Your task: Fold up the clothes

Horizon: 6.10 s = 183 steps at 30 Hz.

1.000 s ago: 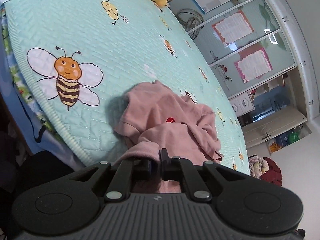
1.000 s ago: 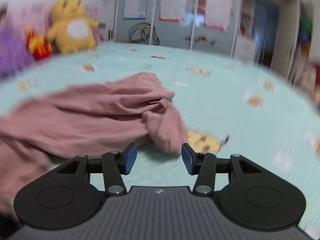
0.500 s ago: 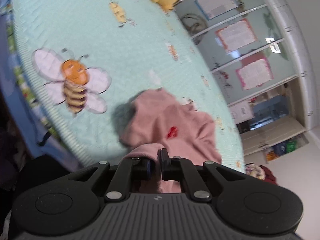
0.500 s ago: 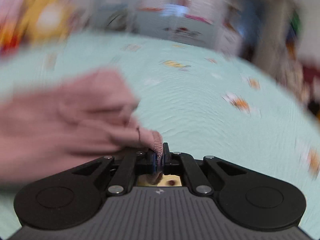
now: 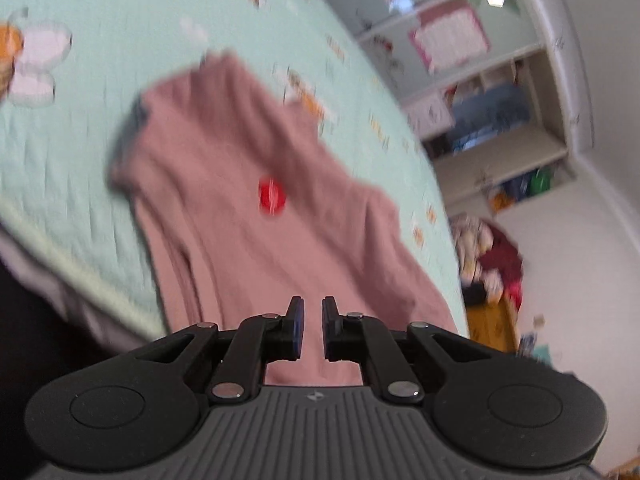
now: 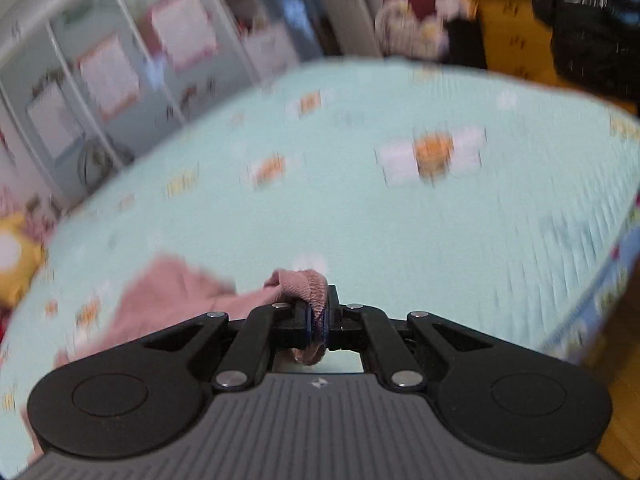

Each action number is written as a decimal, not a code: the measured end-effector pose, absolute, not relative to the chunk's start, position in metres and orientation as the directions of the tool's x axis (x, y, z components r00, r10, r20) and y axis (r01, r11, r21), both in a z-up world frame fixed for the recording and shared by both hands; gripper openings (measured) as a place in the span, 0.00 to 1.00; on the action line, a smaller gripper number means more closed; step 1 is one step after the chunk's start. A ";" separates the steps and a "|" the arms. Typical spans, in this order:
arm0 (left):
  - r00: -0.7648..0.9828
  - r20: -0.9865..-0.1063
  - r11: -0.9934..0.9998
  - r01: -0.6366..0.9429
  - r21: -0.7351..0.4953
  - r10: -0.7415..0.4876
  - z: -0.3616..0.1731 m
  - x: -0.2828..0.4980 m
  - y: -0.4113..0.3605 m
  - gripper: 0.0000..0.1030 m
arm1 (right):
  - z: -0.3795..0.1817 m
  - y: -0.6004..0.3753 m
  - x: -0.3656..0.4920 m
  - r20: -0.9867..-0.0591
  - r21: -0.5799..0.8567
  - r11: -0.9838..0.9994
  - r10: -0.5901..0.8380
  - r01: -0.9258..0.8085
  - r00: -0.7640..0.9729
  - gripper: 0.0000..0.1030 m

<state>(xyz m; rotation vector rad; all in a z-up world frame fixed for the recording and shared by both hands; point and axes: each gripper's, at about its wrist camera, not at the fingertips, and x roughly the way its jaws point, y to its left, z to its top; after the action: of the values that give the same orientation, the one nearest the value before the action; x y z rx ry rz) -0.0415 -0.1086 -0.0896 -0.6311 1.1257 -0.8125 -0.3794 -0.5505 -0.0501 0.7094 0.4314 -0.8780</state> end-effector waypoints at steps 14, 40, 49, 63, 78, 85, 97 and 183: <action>0.196 -0.642 0.671 0.240 -0.701 -0.741 -0.097 -0.066 -0.094 0.45 | -0.072 -0.511 -0.359 -0.626 0.374 0.530 -0.461 0.761 0.629 0.15; -0.052 -0.733 0.734 0.009 -0.679 -0.678 -0.162 -0.053 -0.106 0.65 | -0.089 -0.504 -0.360 -0.675 0.433 0.464 -0.401 0.773 0.619 0.36; 0.048 -0.718 0.719 0.020 -0.694 -0.694 -0.151 -0.055 -0.107 0.15 | -0.087 -0.503 -0.363 -0.665 0.439 0.474 -0.399 0.763 0.631 0.36; 0.270 -0.587 0.646 0.264 -0.717 -0.763 -0.072 -0.049 -0.116 0.09 | -0.076 -0.497 -0.362 -0.644 0.370 0.527 -0.448 0.765 0.620 0.29; 0.266 -0.608 0.663 0.267 -0.699 -0.748 -0.084 -0.054 -0.129 0.05 | -0.066 -0.513 -0.373 -0.615 0.287 0.537 -0.532 0.793 0.582 0.11; 0.638 -0.300 0.616 0.356 -0.703 -0.710 0.063 0.003 -0.053 0.04 | -0.023 -0.519 -0.382 -0.500 0.448 0.591 -0.457 0.671 0.736 0.08; 0.593 -0.578 0.783 0.154 -0.603 -0.561 -0.016 0.013 -0.021 0.05 | -0.088 -0.473 -0.317 -0.746 0.481 0.685 -0.009 0.547 0.666 0.27; 0.629 -0.592 0.765 0.007 -0.644 -0.504 -0.033 0.027 0.046 0.42 | -0.083 -0.487 -0.312 -0.691 0.478 0.620 -0.171 0.622 0.702 0.50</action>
<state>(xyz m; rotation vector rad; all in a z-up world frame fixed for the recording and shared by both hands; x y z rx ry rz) 0.0269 0.0457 -0.0326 -0.6495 0.8502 -0.3171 -0.3117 -0.4872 -0.0834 0.7752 0.6464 -0.4943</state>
